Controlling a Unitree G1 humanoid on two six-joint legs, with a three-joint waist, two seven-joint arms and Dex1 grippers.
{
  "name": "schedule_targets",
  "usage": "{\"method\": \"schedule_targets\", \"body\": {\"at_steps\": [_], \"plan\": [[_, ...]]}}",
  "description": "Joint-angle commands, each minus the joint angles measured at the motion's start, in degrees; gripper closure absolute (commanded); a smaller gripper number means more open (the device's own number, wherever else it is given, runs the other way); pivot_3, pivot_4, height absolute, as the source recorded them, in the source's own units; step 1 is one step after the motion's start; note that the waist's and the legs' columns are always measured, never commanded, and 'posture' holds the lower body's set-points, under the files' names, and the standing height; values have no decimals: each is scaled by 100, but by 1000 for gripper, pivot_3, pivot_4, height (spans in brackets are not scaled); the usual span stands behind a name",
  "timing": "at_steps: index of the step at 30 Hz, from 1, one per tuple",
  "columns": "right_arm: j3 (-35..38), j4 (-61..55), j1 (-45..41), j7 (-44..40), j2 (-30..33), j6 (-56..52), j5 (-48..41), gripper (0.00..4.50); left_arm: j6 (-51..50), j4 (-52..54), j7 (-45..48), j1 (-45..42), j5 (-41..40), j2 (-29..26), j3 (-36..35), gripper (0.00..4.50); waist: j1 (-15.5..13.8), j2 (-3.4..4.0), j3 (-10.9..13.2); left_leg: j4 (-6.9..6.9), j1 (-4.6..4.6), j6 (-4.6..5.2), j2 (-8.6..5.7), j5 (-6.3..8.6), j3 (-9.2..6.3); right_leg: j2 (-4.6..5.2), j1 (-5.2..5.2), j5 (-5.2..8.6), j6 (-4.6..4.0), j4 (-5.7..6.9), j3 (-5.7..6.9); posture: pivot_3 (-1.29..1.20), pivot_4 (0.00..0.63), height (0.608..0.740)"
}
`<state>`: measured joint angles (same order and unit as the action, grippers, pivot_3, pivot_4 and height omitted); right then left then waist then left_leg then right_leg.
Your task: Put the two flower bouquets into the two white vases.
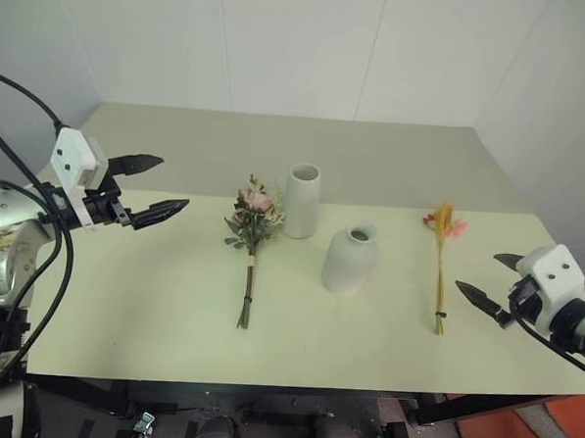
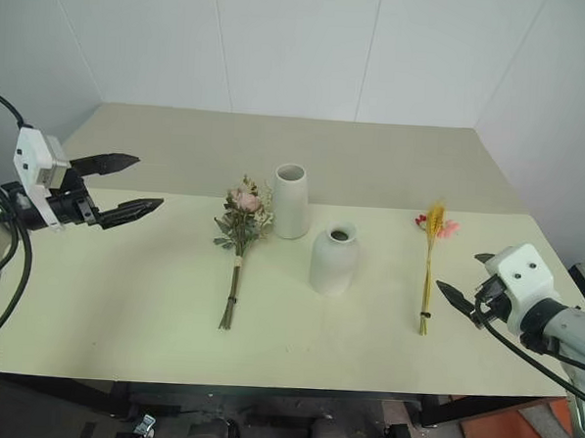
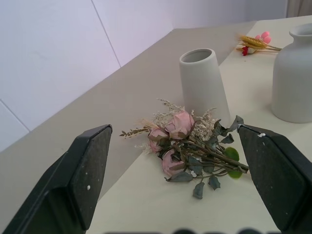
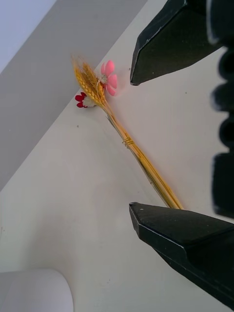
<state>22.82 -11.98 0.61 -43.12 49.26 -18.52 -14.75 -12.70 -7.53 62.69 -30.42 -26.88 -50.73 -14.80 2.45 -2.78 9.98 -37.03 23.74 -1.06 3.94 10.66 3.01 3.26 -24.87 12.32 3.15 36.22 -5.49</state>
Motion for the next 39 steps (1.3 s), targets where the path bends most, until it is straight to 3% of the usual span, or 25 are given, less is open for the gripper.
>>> {"method": "schedule_targets", "body": {"at_steps": [1, 6, 11, 14, 21, 27, 35, 38, 39], "plan": [[161, -154, -29, 45, 35, 90, -11, 0, 79, 89, 7, -84, 25, -57, -56, 25, 2, 0, 0, 0, 0, 0, 0, 0, 0, 0, 0, 0, 0, 0, 0, 0, 150, 740], [100, -138, -80, 42, 41, 113, 14, 0, 51, 157, 21, 0, 17, -87, -93, 25, 1, 0, 0, 0, 0, 0, 0, 0, 0, 0, 0, 0, 0, 0, 0, 0, 150, 740], [-431, -395, -598, 693, 193, -1033, 480, 0, 48, 176, 65, -71, 38, -98, -27, 25, 26, 0, 0, -1, -2, 0, 0, 0, 1, 0, -2, -2, -2, 2, -1, 0, 150, 740], [-1094, -101, -1573, 522, 425, -2177, 379, 0, 73, 156, 90, -175, 93, -35, 104, 25, 44, 0, 0, -1, -3, 0, 0, 0, 2, -1, -4, -2, -4, 4, -2, 0, 150, 740], [-2363, 1485, -3978, 817, -134, -4488, 483, 0, 140, 68, 103, -389, 293, 95, 399, 25, 16, 0, 0, 1, 11, 2, 1, -1, -2, -4, -13, -15, -26, 1, -2, 0, 150, 740], [-2619, 2874, -4890, 1301, -562, -4937, 755, 0, 91, 131, 55, -377, 369, 142, 455, 25, -19, 1, 1, -8, 54, 3, -5, -2, -4, 2, -41, -27, -42, -3, 1, 0, 150, 740], [-2714, 3588, -5107, 1307, -756, -4865, 790, 0, 11, 317, -53, -180, 385, 132, 362, 25, 15, 1, 1, -8, 49, 3, -5, -2, -6, 1, -39, -28, -39, -1, 1, 0, 150, 740], [-2507, 3800, -5136, 1400, -849, -4744, 741, 511, -6, 361, -83, -140, 378, 128, 355, 0, 22, 1, 1, -8, 49, 4, -5, -2, -6, 1, -39, -29, -38, 0, 1, 0, 150, 740], [-2458, 3893, -5165, 1417, -878, -4709, 727, 917, -7, 370, -92, -128, 382, 128, 357, 0, 21, 1, 1, -8, 50, 4, -5, -2, -6, 1, -39, -29, -38, -1, 1, 0, 150, 740]]}}
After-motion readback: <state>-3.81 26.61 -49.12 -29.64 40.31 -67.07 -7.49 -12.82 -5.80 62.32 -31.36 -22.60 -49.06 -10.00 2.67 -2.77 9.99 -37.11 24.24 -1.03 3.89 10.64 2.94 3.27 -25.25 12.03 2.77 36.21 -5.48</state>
